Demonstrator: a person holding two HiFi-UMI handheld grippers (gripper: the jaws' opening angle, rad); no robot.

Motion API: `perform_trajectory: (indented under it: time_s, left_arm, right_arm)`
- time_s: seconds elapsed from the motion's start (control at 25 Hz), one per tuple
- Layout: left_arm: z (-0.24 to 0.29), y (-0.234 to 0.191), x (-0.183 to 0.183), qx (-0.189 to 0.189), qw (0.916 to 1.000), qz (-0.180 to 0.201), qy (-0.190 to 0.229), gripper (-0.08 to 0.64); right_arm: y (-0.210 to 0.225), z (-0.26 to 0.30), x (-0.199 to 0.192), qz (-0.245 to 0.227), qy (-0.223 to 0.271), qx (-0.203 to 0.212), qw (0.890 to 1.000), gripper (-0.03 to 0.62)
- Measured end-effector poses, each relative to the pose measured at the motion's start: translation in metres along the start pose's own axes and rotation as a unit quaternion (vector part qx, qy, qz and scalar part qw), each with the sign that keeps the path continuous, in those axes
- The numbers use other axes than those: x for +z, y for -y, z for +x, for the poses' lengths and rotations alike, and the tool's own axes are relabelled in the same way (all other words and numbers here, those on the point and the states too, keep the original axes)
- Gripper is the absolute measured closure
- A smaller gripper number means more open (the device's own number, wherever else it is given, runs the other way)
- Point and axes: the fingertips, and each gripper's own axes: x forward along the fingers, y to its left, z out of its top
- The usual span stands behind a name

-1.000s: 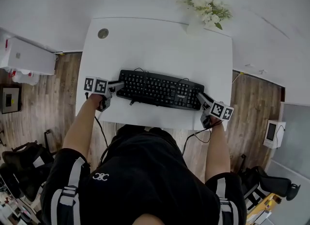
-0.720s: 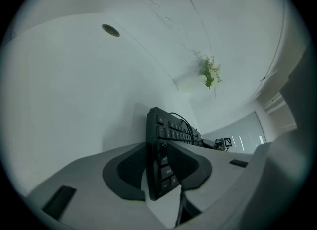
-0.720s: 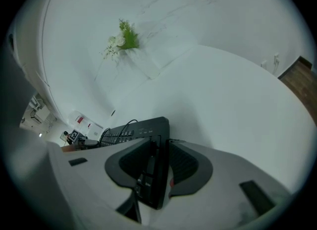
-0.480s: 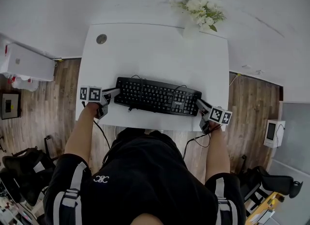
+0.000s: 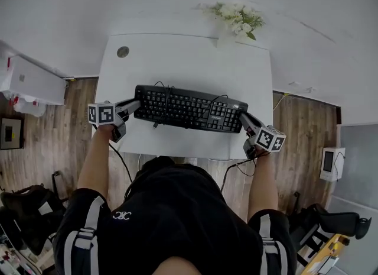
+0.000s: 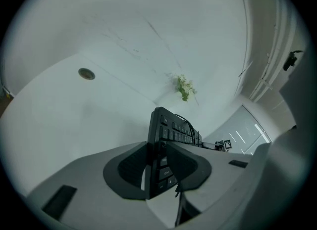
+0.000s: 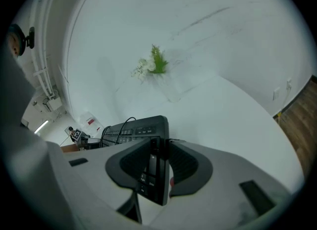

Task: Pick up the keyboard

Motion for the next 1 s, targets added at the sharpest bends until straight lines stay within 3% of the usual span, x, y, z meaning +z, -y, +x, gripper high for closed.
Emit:
perform_trajectory:
  time_s: [0.2,0.48,1.0]
  left_arm:
    - [-0.017,0.029,0.039,-0.014,0.9970,0.044,0.063,0.436]
    - [-0.044,0.072,0.094,-0.034,0.9859,0.098,0.131,0.436]
    - [-0.104,0.146,0.174,-0.053,0.9539,0.181,0.233,0.437]
  right_arm:
    - [-0.032,-0.017,0.053,-0.048,0.059,0.014,0.997,0.477]
    - [-0.072,-0.036,0.120,-0.105,0.121,0.031,0.987,0.477]
    - [-0.142,-0.069,0.206,-0.172,0.206,0.066,0.961,0.479]
